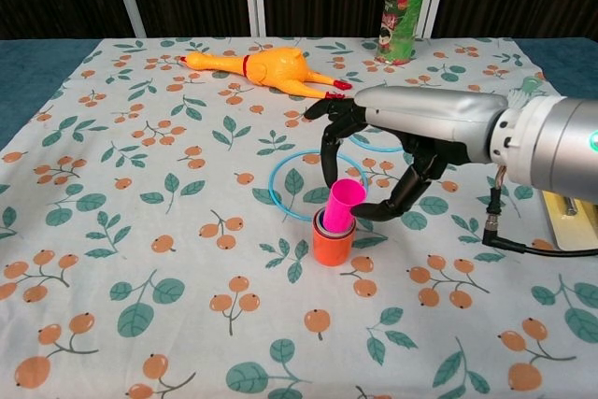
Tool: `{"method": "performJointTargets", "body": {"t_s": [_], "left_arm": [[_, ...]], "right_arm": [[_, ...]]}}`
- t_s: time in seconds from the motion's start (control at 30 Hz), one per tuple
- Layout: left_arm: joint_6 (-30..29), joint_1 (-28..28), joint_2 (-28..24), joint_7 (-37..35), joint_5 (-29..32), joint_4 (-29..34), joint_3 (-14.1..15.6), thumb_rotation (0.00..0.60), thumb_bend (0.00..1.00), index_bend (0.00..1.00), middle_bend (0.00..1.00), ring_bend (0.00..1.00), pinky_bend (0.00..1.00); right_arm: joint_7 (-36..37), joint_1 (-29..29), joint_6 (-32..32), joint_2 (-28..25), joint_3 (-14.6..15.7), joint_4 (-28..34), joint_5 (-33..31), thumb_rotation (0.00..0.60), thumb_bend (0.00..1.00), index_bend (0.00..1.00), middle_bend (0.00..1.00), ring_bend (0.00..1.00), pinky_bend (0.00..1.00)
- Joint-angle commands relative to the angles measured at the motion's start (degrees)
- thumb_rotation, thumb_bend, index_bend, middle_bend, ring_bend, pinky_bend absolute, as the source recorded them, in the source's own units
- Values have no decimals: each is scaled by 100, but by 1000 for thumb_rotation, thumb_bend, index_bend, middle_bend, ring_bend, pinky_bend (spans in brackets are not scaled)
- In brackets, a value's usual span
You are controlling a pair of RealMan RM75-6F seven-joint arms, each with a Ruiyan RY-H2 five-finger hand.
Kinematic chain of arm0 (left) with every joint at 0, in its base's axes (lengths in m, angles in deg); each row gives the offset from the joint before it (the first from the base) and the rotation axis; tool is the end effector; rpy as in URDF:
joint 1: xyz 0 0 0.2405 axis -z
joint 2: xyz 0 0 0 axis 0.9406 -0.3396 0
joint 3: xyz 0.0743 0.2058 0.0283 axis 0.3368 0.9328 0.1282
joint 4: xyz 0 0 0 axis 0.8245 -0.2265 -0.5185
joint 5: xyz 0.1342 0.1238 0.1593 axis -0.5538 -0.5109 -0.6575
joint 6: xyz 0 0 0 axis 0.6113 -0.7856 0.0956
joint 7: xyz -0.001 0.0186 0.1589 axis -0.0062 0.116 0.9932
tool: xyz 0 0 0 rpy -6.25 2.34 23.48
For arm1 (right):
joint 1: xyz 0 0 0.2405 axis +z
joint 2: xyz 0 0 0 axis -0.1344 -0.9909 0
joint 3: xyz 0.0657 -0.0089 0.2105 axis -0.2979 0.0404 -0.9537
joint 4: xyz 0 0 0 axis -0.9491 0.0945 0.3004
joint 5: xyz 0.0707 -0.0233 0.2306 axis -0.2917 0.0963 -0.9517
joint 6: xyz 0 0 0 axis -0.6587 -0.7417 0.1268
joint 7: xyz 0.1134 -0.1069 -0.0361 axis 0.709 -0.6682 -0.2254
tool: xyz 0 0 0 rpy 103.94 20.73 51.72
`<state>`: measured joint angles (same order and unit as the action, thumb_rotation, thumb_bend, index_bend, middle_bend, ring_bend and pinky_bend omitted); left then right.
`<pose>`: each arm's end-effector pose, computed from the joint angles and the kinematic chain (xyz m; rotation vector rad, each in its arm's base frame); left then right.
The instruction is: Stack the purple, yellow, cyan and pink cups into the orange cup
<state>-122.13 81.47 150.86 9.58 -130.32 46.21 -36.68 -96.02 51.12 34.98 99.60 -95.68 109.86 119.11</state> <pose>-0.2963 0.2405 0.0940 -1.3679 -1.0172 -0.9383 -0.0477 -0.2635 -0.0564 2.1196 -1.1048 1.0496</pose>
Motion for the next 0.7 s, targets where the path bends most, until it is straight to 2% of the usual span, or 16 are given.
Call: {"method": "performJointTargets", "body": {"t_s": [0.03, 0.2, 0.27, 0.43, 0.5, 0.7], "left_arm": [[1, 0, -3, -2, 1, -1, -1, 600, 147, 66, 0, 0, 0], [-3, -1, -1, 3, -8, 0, 3, 600, 147, 66, 0, 0, 0], [-3, -1, 0, 7, -11, 2, 5, 600, 147, 66, 0, 0, 0], [-9, -6, -1, 19, -1, 5, 1, 600, 147, 66, 0, 0, 0], [-10, -6, -1, 21, 2, 4, -1, 600, 147, 66, 0, 0, 0], [-33, -13, 1, 30, -16, 2, 4, 600, 147, 66, 0, 0, 0]], "right_arm": [[-5, 15, -6, 11, 8, -19, -24, 600, 395, 488, 0, 0, 137], [-13, 32, -14, 26, 33, -54, -50, 600, 395, 485, 0, 0, 136], [-17, 38, -16, 35, 50, -71, -63, 600, 395, 438, 0, 0, 136], [-129, 83, 86, -10, 139, -93, -194, 600, 375, 72, 0, 0, 137], [-193, 121, 162, -65, 166, -58, -297, 600, 343, 6, 0, 0, 137], [-349, 153, 96, -229, 189, 109, -478, 600, 327, 0, 0, 0, 134]]}}
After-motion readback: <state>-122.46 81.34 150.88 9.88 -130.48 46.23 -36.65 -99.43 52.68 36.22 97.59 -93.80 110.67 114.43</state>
